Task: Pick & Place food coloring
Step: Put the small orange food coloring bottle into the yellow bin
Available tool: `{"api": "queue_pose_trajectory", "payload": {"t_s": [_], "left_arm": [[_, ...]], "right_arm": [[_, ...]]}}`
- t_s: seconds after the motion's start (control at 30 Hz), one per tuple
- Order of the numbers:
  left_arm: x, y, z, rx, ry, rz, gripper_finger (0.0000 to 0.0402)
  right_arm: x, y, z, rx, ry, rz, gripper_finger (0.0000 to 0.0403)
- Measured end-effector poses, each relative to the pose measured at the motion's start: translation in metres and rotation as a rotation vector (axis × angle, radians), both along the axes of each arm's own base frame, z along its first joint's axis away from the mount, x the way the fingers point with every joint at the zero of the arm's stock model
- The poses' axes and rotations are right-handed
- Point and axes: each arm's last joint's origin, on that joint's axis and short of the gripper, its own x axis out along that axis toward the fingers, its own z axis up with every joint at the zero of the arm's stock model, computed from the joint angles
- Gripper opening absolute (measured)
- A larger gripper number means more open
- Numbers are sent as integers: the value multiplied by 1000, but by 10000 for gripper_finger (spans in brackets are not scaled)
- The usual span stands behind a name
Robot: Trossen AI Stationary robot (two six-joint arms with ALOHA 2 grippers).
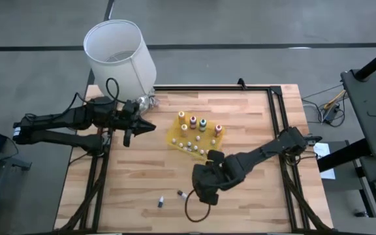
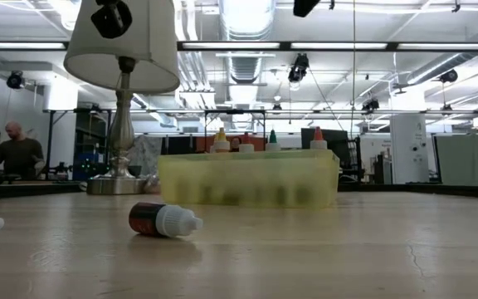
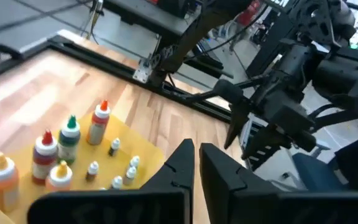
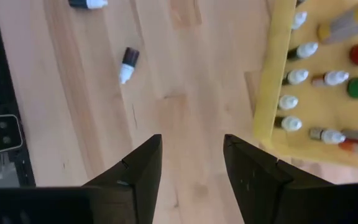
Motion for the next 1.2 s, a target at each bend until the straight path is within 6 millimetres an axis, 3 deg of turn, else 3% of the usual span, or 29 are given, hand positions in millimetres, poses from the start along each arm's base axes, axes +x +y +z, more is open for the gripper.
{"api": "queue_pose_trajectory", "payload": {"t_s": [0.47, 0.87, 1.2], "left_arm": [[-3, -28, -3, -15, 34, -95, 0], [-3, -29, -3, 2, 33, -99, 0], [-3, -30, -3, 28, 30, -116, 0]], "right_arm": [[-6, 38, -29, 62, -105, -107, 151], [-7, 70, -56, 234, -280, -218, 145], [-46, 102, -63, 169, -491, -404, 139]]}}
